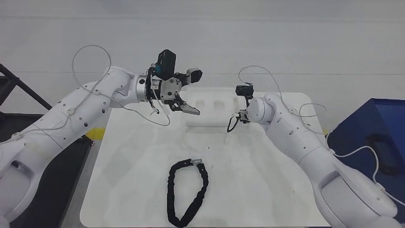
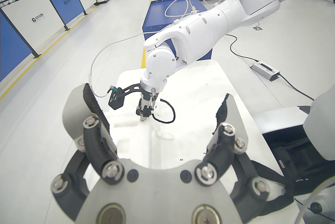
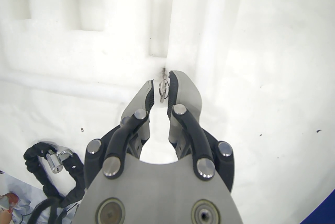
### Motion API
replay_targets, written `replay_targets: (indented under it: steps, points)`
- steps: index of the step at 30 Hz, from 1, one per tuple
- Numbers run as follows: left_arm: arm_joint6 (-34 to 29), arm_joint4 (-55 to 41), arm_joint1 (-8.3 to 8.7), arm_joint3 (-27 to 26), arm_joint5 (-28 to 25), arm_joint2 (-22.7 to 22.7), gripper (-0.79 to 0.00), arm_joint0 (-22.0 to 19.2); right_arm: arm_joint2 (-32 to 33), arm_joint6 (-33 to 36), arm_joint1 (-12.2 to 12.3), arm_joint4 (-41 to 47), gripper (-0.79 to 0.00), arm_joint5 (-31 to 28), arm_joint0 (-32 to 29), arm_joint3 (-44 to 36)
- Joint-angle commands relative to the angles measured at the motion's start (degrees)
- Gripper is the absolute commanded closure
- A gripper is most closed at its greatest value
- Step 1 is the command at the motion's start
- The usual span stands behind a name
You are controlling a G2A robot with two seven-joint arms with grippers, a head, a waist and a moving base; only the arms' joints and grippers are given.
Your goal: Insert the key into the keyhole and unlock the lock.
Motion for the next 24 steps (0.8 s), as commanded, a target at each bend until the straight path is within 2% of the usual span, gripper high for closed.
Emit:
replay_targets:
  steps: [1, 8, 15, 24]
  points:
    - [0.0, 0.0, 0.00, 0.0, 0.0, 0.0, -0.785, 0.0, -0.2, -0.2, -0.5, 0.0, -0.046, 0.2, 0.2, 1.1]
    - [0.0, 0.0, 0.00, 0.0, 0.0, 0.0, -0.785, 0.0, -0.1, -1.6, -2.2, 0.6, 0.000, -0.3, 0.9, 5.2]
    - [0.0, 0.0, 0.00, 0.0, 0.0, 0.0, -0.785, 0.0, -0.2, -0.6, -3.6, 0.1, 0.000, -0.2, 2.3, 7.3]
    - [0.0, 0.0, 0.00, 0.0, 0.0, 0.0, -0.785, 0.0, 1.7, 4.4, -2.9, -1.8, 0.000, 2.2, 4.0, 4.6]
